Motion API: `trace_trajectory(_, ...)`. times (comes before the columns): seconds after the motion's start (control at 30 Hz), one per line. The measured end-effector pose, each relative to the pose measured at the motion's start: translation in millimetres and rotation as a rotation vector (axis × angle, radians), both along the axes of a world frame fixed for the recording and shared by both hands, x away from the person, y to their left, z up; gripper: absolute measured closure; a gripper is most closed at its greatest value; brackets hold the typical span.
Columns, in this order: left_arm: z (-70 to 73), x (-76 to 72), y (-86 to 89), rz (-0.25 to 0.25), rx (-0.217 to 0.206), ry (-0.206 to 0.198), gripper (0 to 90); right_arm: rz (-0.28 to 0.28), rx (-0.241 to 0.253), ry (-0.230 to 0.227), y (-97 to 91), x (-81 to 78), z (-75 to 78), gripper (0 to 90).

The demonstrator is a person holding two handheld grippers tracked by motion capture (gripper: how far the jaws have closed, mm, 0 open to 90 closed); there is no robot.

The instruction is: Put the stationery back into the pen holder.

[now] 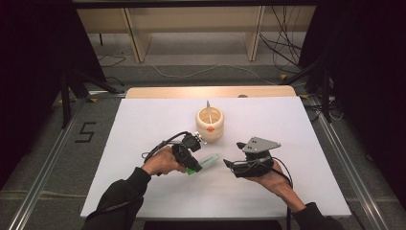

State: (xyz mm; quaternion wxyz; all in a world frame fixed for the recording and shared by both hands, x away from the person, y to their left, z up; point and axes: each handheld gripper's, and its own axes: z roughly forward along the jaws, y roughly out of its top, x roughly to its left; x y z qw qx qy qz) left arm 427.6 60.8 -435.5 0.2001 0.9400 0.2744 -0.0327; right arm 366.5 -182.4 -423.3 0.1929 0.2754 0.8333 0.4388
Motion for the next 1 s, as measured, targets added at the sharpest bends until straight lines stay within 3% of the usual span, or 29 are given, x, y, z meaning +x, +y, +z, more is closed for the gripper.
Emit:
trace_trajectory(0.23, 11.8, -7.6, 2.4, -0.015, -0.007, 0.027, 66.6, 0.055, -0.084, -0.07, 16.7, -12.2, -2.0, 25.4)
trace_trajectory(0.27, 14.2, -9.9, 1.6, -0.019, -0.007, 0.028, 66.5, 0.075, -0.119, -0.1, 22.3, -16.7, -3.2, 24.3)
trace_trajectory(0.47, 20.7, -16.0, -1.1, -0.047, -0.002, 0.028, 66.5, 0.124, -0.165, -0.166, 32.0, -26.9, -4.6, 23.1)
trace_trajectory(0.53, 21.6, -17.3, -1.2, -0.055, -0.005, 0.033, 66.5, 0.145, -0.203, -0.208, 36.8, -33.2, -5.2, 22.5)
trace_trajectory(0.57, 22.1, -17.9, -1.3, -0.056, -0.005, 0.032, 66.5, 0.17, -0.246, -0.258, 42.5, -39.4, -6.7, 21.8)
trace_trajectory(0.67, 23.7, -18.9, -1.1, -0.065, -0.004, 0.031, 66.5, 0.186, -0.274, -0.296, 47.9, -44.9, -8.9, 21.8)
trace_trajectory(0.7, 24.3, -19.7, -1.2, -0.064, -0.004, 0.03, 66.6, 0.193, -0.326, -0.343, 52.5, -50.0, -11.8, 22.0)
trace_trajectory(0.77, 26.8, -21.3, -1.2, -0.075, -0.004, 0.029, 66.5, 0.192, -0.388, -0.395, 57.1, -55.6, -15.5, 22.5)
trace_trajectory(0.8, 26.8, -21.3, -1.2, -0.075, -0.004, 0.029, 66.6, 0.192, -0.388, -0.395, 57.1, -55.6, -15.5, 22.5)
trace_trajectory(0.83, 28.1, -21.5, -1.3, -0.083, 0.0, 0.029, 66.5, 0.202, -0.436, -0.449, 61.2, -59.4, -18.6, 23.5)
trace_trajectory(0.9, 30.1, -22.9, -2.5, -0.078, -0.007, 0.024, 66.5, 0.201, -0.458, -0.469, 62.7, -61.2, -20.3, 23.7)
trace_trajectory(1.0, 31.8, -24.6, -4.3, -0.081, -0.013, 0.028, 66.5, 0.212, -0.538, -0.548, 67.0, -65.4, -25.3, 25.6)
